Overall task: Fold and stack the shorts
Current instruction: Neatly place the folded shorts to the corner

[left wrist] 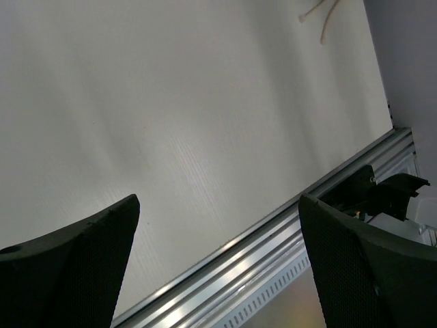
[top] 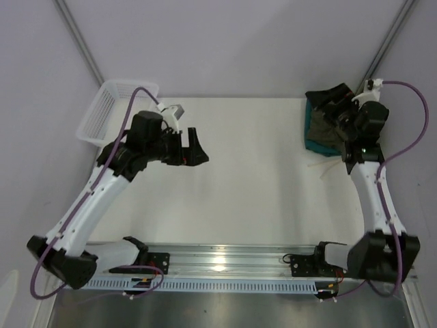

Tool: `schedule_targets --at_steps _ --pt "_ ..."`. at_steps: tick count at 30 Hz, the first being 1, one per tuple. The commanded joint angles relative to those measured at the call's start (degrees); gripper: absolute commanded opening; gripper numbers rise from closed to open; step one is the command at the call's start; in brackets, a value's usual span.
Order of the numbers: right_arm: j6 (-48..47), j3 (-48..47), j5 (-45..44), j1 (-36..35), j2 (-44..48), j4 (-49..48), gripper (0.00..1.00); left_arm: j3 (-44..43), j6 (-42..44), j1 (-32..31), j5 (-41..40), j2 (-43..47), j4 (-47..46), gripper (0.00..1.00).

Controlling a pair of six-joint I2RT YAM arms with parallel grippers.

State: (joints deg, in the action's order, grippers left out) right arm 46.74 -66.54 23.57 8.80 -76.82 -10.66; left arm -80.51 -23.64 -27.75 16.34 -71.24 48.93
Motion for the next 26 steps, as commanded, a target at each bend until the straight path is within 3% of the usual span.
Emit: schedule_targets --at_steps 1,6,8,9,12,18,26 --pt "-20.0 5.7 -7.5 -6.8 12.5 21.0 0.99 7.8 -1.5 -0.3 -3.0 11.5 -5.9 0.99" --pt "-22.0 23.6 -9.7 -8.0 37.0 24.1 0.99 24.0 -2.6 -0.3 -6.7 28.1 -10.8 0.99" --pt "-22.2 26.4 -10.6 -8.0 42.9 28.1 0.99 28.0 -2.9 -0.2 -8.2 37.7 -13.1 0.99" --pt "-22.3 28.1 -10.8 -8.1 47.2 31.8 0.99 34.3 -3.1 -0.2 -9.6 41.1 -14.1 0.99" --pt "-21.9 30.9 -12.1 -8.1 53.5 38.2 0.99 43.6 -3.6 -0.2 -13.2 54.0 -16.7 0.99" --pt "-18.6 33.3 -15.9 -11.8 56.3 37.9 1.00 54.0 -9.3 -0.2 -19.3 73.7 -19.4 0.99" --pt "-18.2 33.4 -16.4 -12.7 55.1 37.6 0.99 51.1 -9.9 -0.3 -20.1 70.8 -16.7 0.99"
